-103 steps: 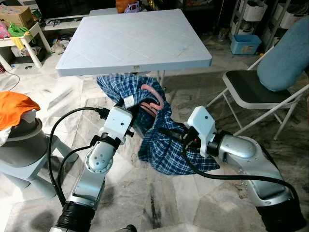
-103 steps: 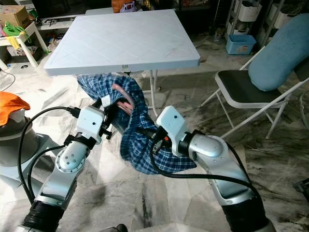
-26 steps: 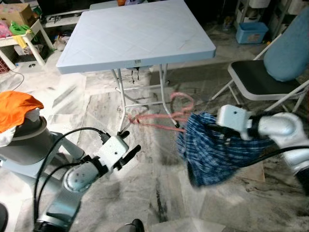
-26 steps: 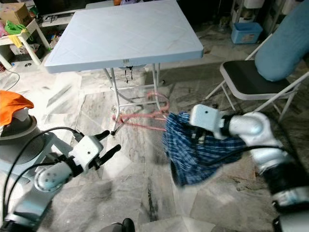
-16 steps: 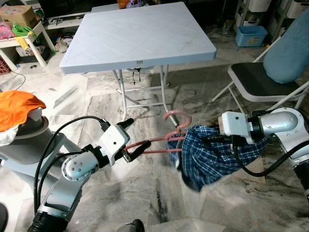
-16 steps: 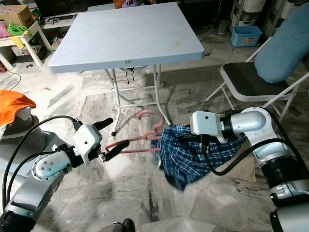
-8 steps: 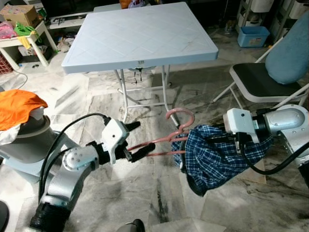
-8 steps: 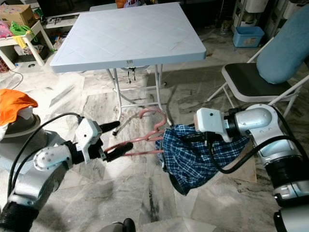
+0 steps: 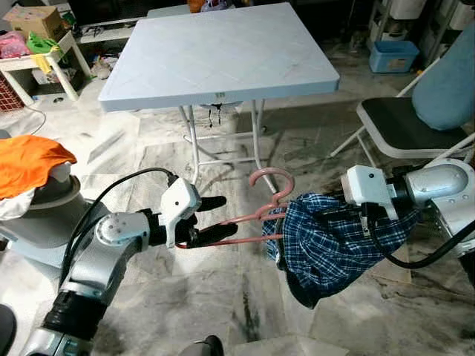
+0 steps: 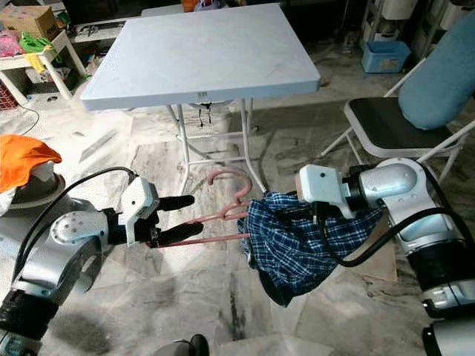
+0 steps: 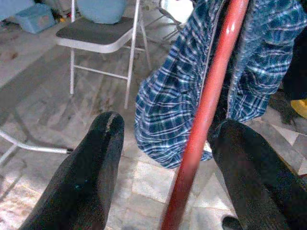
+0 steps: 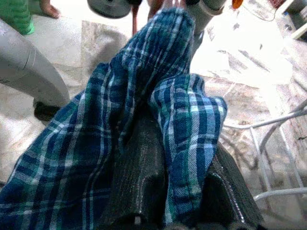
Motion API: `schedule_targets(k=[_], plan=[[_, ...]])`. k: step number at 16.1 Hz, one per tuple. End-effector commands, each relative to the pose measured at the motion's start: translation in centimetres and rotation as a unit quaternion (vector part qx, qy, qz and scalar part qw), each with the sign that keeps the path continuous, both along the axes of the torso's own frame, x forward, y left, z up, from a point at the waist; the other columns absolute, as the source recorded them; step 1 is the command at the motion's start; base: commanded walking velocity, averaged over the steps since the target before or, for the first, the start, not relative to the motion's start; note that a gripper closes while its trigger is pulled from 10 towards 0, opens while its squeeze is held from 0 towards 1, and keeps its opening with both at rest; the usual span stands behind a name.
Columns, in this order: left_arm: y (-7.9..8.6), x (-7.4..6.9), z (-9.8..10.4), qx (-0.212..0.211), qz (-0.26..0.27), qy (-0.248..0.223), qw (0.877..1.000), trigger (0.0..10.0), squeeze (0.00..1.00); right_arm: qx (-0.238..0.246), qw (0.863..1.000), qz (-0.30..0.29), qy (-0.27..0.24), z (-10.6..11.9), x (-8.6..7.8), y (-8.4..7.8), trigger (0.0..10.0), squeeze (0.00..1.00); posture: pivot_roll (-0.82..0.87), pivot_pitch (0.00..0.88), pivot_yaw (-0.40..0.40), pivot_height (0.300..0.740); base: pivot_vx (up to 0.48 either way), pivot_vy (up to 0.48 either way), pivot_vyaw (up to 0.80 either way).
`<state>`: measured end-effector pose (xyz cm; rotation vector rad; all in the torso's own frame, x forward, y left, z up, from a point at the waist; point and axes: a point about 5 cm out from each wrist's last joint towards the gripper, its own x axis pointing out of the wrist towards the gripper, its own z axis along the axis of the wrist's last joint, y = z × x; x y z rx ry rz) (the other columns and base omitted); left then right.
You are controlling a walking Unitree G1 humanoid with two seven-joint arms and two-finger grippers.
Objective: Hang hanger
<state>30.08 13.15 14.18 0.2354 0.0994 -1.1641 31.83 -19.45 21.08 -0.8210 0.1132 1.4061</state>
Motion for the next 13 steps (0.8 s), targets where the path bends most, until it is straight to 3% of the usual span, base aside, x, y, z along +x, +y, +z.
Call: schedule_targets(k=[1, 2, 3, 8, 9, 10, 11, 13], plan=[[-1.02, 0.15, -0.12, 0.007, -0.014, 0.002, 1.000, 10.0, 0.00, 0.031, 0.998, 0.030, -0.043, 1.50, 0.03, 1.45, 10.0, 0.00, -0.09, 0.115, 0.104, 0.740, 0.000, 0.000, 0.00], [-1.15, 0.61, 0.15, 0.003, 0.000, -0.001, 1.000, 10.0, 0.04, 0.035, 0.998, 0.029, -0.046, 1.53, 0.11, 1.55, 10.0, 0.00, -0.09, 0.115, 0.104, 0.740, 0.000, 0.000, 0.00], [-1.18, 0.76, 0.13, 0.005, 0.000, 0.002, 1.000, 10.0, 1.00, 0.040, 0.997, 0.025, -0.056, 1.68, 0.24, 1.73, 10.0, 0.00, -0.09, 0.116, 0.105, 0.740, 0.000, 0.000, 0.00], [-1.00, 0.81, -0.17, 0.019, -0.006, 0.002, 1.000, 10.0, 1.00, 0.044, 0.997, 0.026, -0.057, 1.97, 0.12, 1.70, 10.0, 0.00, -0.09, 0.117, 0.104, 0.740, 0.000, 0.000, 0.00], [-0.89, 1.00, -0.08, 0.019, -0.010, 0.006, 1.000, 10.0, 0.00, 0.041, 0.997, 0.022, -0.059, 2.08, 0.23, 1.46, 10.0, 0.00, -0.09, 0.117, 0.103, 0.740, 0.000, 0.000, 0.00], [-0.76, 1.11, -0.02, 0.018, -0.013, 0.012, 1.000, 8.0, 0.00, 0.039, 0.997, 0.020, -0.060, 2.16, 0.32, 1.32, 10.0, 0.00, -0.09, 0.117, 0.103, 0.740, 0.000, 0.000, 0.00], [-0.72, 1.13, 0.00, 0.019, -0.015, 0.013, 1.000, 0.0, 0.00, 0.038, 0.997, 0.019, -0.061, 2.19, 0.33, 1.30, 10.0, 0.00, -0.09, 0.117, 0.103, 0.740, 0.000, 0.000, 0.00], [-0.51, 1.10, 0.23, 0.019, -0.029, 0.025, 0.999, 0.0, 0.00, 0.036, 0.997, 0.018, -0.062, 2.24, 0.33, 1.22, 10.0, 0.00, -0.09, 0.117, 0.103, 0.740, 0.000, 0.000, 0.00]])
